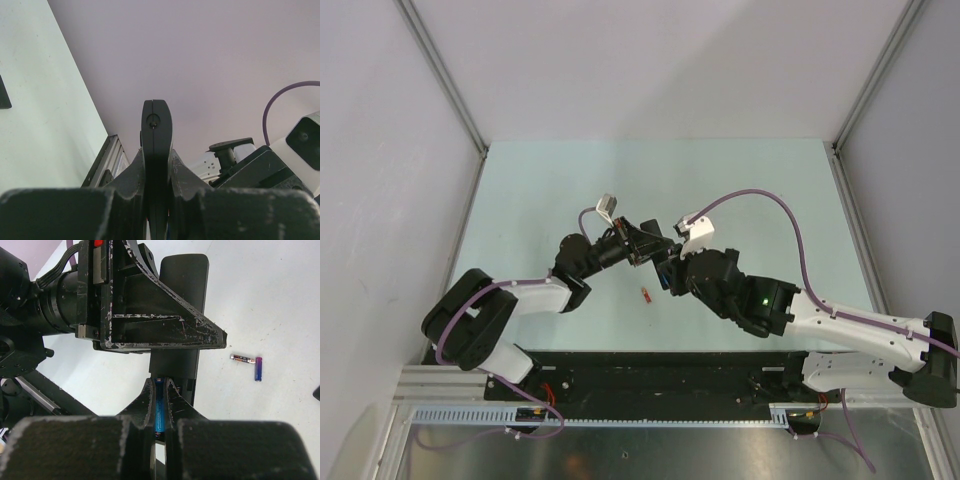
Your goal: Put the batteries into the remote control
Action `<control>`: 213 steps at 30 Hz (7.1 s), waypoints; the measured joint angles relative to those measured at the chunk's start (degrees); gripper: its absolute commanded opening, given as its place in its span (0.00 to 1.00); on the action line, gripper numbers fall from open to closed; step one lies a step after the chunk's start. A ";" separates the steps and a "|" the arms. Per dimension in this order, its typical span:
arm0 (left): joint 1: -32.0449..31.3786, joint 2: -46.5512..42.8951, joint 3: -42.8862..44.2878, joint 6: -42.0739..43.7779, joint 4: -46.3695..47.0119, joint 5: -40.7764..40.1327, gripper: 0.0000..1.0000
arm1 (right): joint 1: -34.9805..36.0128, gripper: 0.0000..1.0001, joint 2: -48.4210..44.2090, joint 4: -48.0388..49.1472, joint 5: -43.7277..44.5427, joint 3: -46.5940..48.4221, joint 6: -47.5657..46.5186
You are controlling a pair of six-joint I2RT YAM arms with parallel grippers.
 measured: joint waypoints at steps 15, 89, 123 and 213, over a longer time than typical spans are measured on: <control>0.02 -0.02 0.00 0.26 -0.11 -0.35 0.00 | 0.00 0.00 0.00 -1.05 0.42 0.00 4.02; 0.04 -2.56 -1.84 2.93 -0.26 -5.64 0.00 | 0.28 0.43 3.78 -6.25 0.37 4.22 9.99; 0.74 -2.51 -1.84 1.88 1.51 -5.86 0.00 | -7.72 0.76 -7.32 -12.22 -4.63 6.56 14.51; 2.51 -0.44 -0.22 1.55 4.68 -4.09 0.00 | -29.05 0.63 2.23 9.03 -48.81 -7.41 44.96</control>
